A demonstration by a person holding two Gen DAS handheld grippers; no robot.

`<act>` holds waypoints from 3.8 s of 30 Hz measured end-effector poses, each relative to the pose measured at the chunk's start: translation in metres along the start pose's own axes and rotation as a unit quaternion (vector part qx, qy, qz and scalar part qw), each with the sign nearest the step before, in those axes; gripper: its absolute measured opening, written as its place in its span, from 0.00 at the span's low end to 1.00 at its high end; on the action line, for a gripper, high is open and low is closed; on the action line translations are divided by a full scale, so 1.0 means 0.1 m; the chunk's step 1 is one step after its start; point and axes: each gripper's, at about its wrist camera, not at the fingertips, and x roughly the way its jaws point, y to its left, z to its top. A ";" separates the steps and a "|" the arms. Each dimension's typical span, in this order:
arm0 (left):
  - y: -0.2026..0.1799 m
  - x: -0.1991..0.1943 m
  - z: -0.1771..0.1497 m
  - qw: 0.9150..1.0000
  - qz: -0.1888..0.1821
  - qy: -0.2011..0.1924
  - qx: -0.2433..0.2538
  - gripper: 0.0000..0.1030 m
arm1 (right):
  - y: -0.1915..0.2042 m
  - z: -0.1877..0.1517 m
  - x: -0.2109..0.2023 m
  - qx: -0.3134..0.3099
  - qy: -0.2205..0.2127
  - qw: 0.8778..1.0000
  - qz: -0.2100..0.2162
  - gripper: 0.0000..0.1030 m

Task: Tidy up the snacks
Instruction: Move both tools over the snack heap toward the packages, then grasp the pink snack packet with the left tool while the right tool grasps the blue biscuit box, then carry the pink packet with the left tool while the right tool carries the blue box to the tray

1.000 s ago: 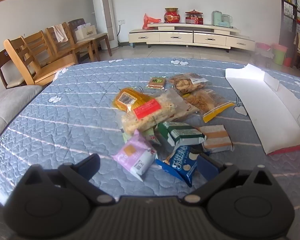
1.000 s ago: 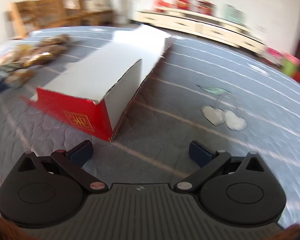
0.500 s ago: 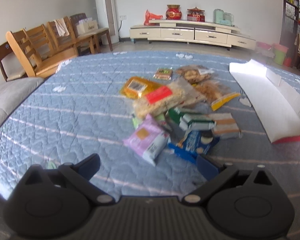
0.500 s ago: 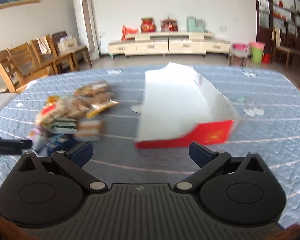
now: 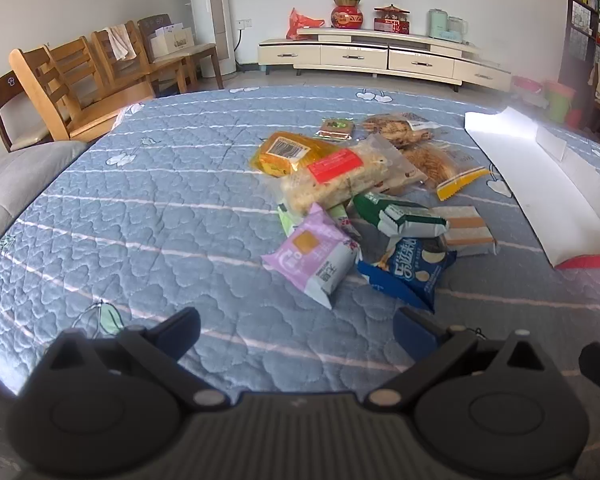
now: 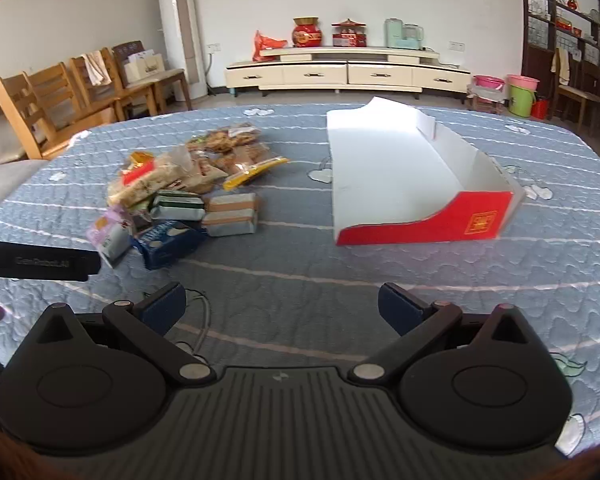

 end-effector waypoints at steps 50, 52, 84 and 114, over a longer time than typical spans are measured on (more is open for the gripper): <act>0.17 0.77 0.29 0.994 -0.082 -0.023 0.062 0.55 | 0.40 0.13 0.57 -0.029 0.030 0.998 0.037 1.00; 0.20 0.76 0.27 0.993 -0.102 -0.022 0.058 0.47 | 0.45 0.15 0.62 -0.030 0.033 0.998 0.038 1.00; 0.59 0.38 0.02 0.993 -0.115 -0.037 -0.005 0.46 | 0.54 0.31 0.85 -0.048 0.041 0.997 0.033 0.59; -0.05 -0.08 0.21 0.993 -0.098 -0.068 0.009 0.46 | 0.10 0.53 -0.25 -0.078 -0.026 0.994 0.070 0.59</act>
